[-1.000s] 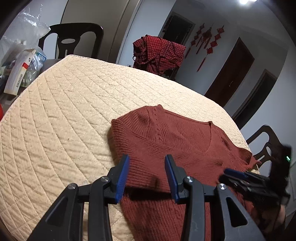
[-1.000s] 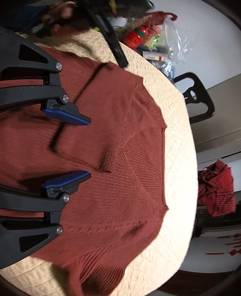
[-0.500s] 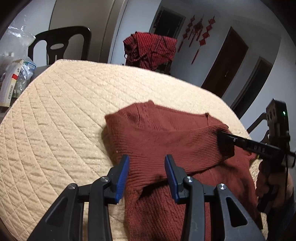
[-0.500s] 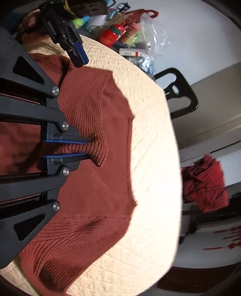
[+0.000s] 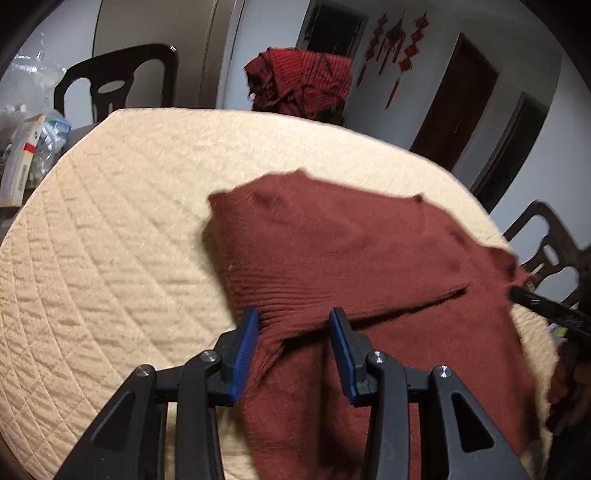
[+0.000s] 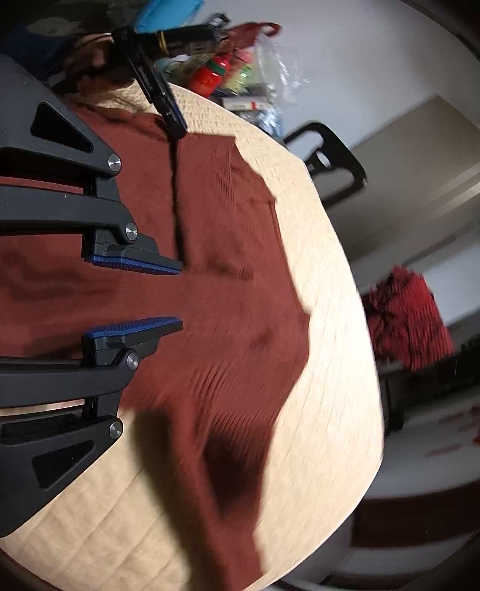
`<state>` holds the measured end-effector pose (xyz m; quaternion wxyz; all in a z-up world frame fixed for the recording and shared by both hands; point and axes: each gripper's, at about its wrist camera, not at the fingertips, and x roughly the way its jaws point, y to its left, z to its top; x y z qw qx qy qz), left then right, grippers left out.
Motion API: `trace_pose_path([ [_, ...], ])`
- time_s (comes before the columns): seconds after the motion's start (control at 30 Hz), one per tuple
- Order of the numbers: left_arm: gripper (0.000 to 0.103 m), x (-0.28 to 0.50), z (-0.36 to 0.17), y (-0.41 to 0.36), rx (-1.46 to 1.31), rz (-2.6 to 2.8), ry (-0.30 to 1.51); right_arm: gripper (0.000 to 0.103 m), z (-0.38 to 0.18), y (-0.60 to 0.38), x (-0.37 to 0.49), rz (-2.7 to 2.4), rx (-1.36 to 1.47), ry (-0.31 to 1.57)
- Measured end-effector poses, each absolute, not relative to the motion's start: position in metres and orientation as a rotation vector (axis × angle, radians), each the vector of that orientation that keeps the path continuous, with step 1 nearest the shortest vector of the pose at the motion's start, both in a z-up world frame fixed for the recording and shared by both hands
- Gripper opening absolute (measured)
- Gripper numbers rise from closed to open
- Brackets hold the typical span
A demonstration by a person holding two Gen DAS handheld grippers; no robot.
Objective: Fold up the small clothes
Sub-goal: 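Release the sleeve with the left tool and lift away, then grasp the other sleeve cuff with the right tool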
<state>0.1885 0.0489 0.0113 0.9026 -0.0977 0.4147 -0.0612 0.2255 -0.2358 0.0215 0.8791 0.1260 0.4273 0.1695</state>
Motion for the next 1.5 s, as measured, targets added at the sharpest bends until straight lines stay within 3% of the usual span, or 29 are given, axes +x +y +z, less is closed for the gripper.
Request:
trace_pose_path([
  [0.07,0.042,0.186,0.013,0.049,-0.175,-0.116,0.856,0.026,0.017,-0.261,0.216,0.293,0.284,0.903],
  [0.2,0.042,0.175,0.010,0.065,-0.186,-0.067,0.876,0.048,0.020,-0.298,0.198,0.209,0.336,0.879],
  [0.4,0.042,0.146,0.024,0.085,-0.257,-0.009,0.831,0.048,0.024,-0.326,0.179,0.181,0.398,0.836],
  [0.7,0.042,0.155,0.021,0.055,-0.174,-0.033,0.828,0.048,0.018,-0.335,0.174,0.184,0.456,0.828],
  [0.73,0.034,0.159,0.017,0.051,-0.158,-0.035,0.836,0.048,0.019,-0.335,0.173,0.183,0.459,0.826],
  [0.77,0.017,0.162,0.014,0.049,-0.148,-0.041,0.847,0.048,0.019,-0.336,0.173,0.182,0.461,0.825],
  [0.8,0.012,0.167,0.009,0.048,-0.146,-0.039,0.863,0.048,0.021,-0.336,0.172,0.181,0.462,0.822],
  [1.0,0.008,0.161,0.004,0.068,-0.233,0.002,0.843,0.048,0.024,-0.341,0.171,0.170,0.473,0.813],
  [1.27,0.012,0.143,0.018,0.071,-0.281,-0.032,0.817,0.050,0.017,-0.367,0.186,0.111,0.555,0.818],
  [1.3,0.015,0.141,0.023,0.069,-0.275,-0.034,0.805,0.052,0.017,-0.372,0.189,0.092,0.570,0.814],
  [1.37,0.031,0.138,0.033,0.065,-0.267,-0.034,0.785,0.053,0.018,-0.381,0.196,0.060,0.597,0.804],
  [1.5,0.043,0.143,0.045,0.054,-0.252,-0.051,0.766,0.053,0.017,-0.404,0.211,-0.006,0.684,0.786],
])
